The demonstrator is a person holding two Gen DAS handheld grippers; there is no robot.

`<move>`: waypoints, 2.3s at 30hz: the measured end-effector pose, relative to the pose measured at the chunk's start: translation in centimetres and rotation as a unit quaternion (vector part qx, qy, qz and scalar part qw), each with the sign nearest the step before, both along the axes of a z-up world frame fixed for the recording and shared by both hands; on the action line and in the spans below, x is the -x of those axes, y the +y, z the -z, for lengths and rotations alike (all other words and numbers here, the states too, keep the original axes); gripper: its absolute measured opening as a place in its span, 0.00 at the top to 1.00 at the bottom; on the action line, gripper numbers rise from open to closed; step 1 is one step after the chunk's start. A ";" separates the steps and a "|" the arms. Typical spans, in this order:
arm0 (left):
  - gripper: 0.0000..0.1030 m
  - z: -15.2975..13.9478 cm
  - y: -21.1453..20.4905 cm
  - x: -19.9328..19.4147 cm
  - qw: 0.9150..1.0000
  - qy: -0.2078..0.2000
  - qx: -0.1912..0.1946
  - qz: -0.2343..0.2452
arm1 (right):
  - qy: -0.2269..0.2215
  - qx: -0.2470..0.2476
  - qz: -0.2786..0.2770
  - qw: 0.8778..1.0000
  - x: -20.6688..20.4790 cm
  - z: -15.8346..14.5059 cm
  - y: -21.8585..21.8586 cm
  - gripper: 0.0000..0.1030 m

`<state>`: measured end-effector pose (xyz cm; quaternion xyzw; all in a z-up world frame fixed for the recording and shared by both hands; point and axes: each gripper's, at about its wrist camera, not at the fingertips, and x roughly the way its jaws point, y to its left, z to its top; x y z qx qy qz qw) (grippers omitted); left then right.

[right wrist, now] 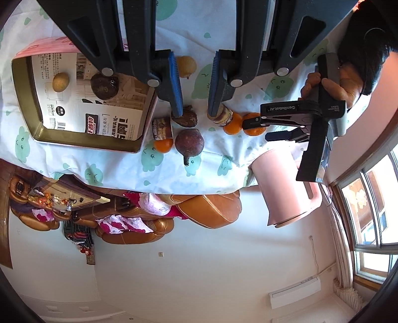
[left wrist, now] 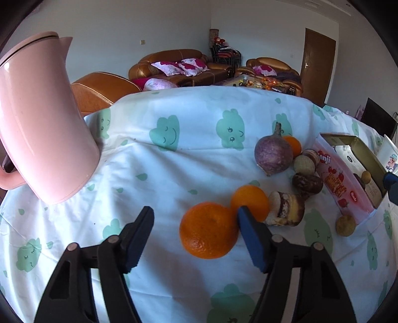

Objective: Organize fruits

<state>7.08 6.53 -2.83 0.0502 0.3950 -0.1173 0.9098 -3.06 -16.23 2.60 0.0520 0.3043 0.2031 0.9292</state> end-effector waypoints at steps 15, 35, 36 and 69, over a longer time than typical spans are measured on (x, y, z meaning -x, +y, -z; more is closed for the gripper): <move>0.32 1.2 0.0 -0.4 0.999 0.039 -0.029 0.004 | 0.113 0.007 0.031 0.993 0.9 5.4 1.4 0.78; 0.52 1.0 1.6 -0.5 0.999 0.040 -0.012 -0.011 | 0.145 0.006 0.108 0.983 -3.9 6.0 2.5 0.59; 0.52 1.0 1.6 -0.5 0.999 0.040 -0.013 -0.013 | 0.144 0.008 0.110 0.983 -4.1 6.0 2.6 0.59; 0.53 -4.0 -2.3 3.4 0.994 -0.084 0.072 0.025 | -0.031 0.007 0.141 0.990 -0.3 -1.3 -3.0 0.70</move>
